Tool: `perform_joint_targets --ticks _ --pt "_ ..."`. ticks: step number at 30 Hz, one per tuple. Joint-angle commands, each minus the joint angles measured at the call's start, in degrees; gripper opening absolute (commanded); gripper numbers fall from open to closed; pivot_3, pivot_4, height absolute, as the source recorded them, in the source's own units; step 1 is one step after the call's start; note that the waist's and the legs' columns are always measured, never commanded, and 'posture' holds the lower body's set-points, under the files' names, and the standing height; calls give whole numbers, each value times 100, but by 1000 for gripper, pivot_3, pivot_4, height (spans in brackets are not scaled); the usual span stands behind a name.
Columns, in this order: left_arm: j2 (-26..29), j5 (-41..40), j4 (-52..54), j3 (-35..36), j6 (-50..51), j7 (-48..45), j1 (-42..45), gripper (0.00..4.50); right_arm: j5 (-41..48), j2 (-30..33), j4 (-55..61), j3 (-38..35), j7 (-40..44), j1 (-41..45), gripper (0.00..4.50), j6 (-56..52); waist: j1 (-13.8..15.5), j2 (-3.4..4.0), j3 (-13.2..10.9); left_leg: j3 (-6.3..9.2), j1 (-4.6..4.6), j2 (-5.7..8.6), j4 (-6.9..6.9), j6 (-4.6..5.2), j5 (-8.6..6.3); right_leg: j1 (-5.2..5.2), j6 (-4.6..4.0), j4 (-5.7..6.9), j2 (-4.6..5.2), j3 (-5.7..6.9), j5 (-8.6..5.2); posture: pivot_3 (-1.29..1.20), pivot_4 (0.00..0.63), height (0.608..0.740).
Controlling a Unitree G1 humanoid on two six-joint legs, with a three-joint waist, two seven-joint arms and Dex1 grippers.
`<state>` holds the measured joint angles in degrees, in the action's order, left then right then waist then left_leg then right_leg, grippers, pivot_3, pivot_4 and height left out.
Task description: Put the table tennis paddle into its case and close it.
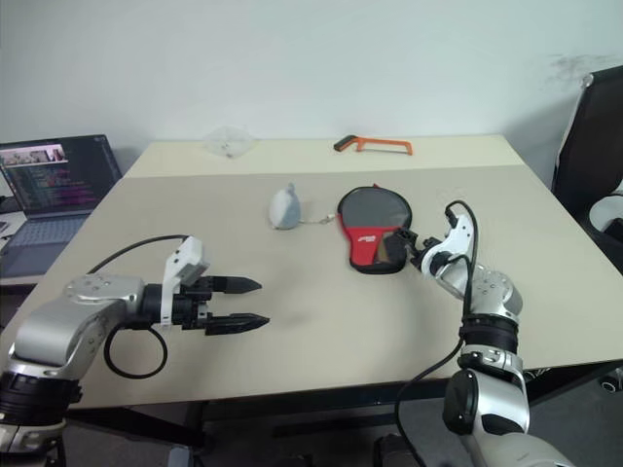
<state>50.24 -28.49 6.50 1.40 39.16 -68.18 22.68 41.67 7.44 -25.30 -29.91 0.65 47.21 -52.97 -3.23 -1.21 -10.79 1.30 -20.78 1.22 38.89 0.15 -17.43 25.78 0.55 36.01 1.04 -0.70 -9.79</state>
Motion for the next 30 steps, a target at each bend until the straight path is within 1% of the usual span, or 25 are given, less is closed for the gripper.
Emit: perform_joint_targets --ticks 1,7,13,17,21,25,30 --pt "63 12 56 25 -118 -39 86 4464 47 -147 -102 36 -6 135 4500 142 0 0 0 0 0 0 0 0 0 0 0 0 0 0 0 0 150 740" --pt "71 18 71 41 -120 -40 72 4464 -36 -304 -474 93 -6 259 4500 377 -5 0 0 -3 1 0 1 0 0 0 0 0 0 -3 1 0 150 740" --pt "81 16 122 56 -119 -26 -3 4464 91 -545 -623 74 24 444 4500 484 -39 0 0 -4 4 -6 0 0 0 0 0 1 1 -5 1 0 150 740" --pt "69 25 128 39 -124 -16 5 4464 495 -780 -824 -359 20 686 4500 779 -52 0 0 -3 4 -7 0 0 0 1 -1 2 0 -5 1 0 150 740" --pt "39 40 142 -9 -116 1 54 4464 622 -832 -1227 -679 -41 852 4500 1301 -25 0 0 -2 1 -4 0 0 0 2 -1 0 1 -3 1 0 150 740" --pt "38 36 169 -9 -112 1 39 4464 370 -738 -1310 -426 -33 792 4500 1395 -10 0 0 -2 -2 -1 -1 0 -1 2 -1 -3 3 -2 1 0 150 740" --pt "53 28 196 -20 -119 15 -11 4464 236 -629 -971 -160 -55 483 4500 1188 -7 0 0 1 -2 -2 -3 1 -1 3 -1 -3 7 0 1 0 150 740"
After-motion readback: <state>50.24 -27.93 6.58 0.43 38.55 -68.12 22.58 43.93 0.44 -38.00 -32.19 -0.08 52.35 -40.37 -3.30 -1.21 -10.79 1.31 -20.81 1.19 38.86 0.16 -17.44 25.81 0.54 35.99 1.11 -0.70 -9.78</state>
